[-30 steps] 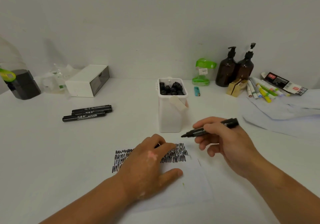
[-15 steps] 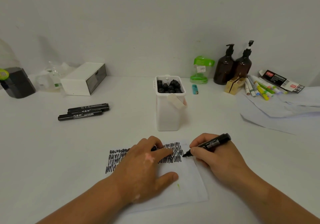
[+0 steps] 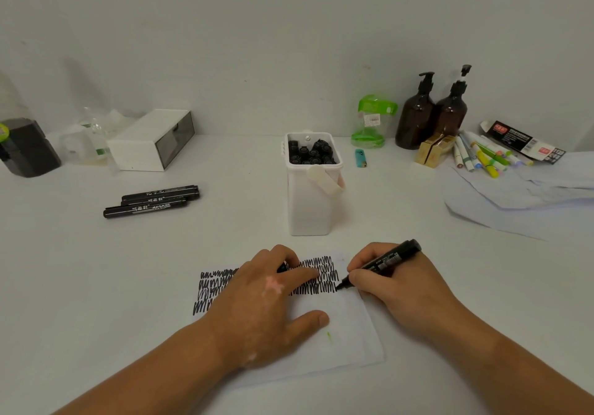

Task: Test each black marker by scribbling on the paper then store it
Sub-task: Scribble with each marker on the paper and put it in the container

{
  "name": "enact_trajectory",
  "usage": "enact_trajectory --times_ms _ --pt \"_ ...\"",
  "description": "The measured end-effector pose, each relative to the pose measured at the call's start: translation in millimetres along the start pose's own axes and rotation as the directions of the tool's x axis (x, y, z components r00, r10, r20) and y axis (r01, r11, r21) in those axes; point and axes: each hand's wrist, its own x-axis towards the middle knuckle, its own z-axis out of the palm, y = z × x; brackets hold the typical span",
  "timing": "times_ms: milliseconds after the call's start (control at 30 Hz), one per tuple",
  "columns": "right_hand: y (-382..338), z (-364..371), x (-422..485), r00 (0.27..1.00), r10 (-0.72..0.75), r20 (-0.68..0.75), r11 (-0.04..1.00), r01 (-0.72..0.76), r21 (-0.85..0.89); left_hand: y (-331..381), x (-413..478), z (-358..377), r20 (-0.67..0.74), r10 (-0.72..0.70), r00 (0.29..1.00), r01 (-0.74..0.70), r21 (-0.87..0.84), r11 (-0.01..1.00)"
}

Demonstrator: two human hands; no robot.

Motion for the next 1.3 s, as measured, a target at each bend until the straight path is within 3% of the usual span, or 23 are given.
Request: enact_trajectory --times_ms 400,567,733,900,1067,1300 --pt "1.7 0.3 0.6 0.998 0.011 -0.058 1.000 -0.011 0.006 -1.9 0.0 2.4 -0.014 0.005 1.000 -0.005 -0.008 1.000" --pt "0.3 -1.1 0.4 1.000 0.008 -0.014 1.000 -0.008 -0.008 -2.4 0.0 2.8 -0.017 0.005 1.000 -0.005 -0.017 1.000" --pt "2.6 -0.8 2.4 0.996 0.018 -0.092 1.000 -0.019 -0.015 -2.5 0.2 2.7 -0.011 0.005 1.000 -0.005 -0.018 1.000" --pt "-0.3 -1.5 1.0 0.999 0.030 -0.024 1.000 -0.030 -0.004 -1.4 -0.1 1.1 -0.001 -0.002 1.000 0.002 -0.021 1.000" --pt "1.7 -1.4 1.9 0.995 0.025 -0.096 0.999 -0.028 -0.031 0.0 0.0 -0.4 0.025 -0.008 1.000 0.008 -0.025 1.000" --pt "-1.2 -1.8 1.0 0.999 0.024 -0.047 1.000 -0.024 -0.008 1.0 0.1 -2.0 0.035 -0.010 0.999 0.011 -0.020 1.000"
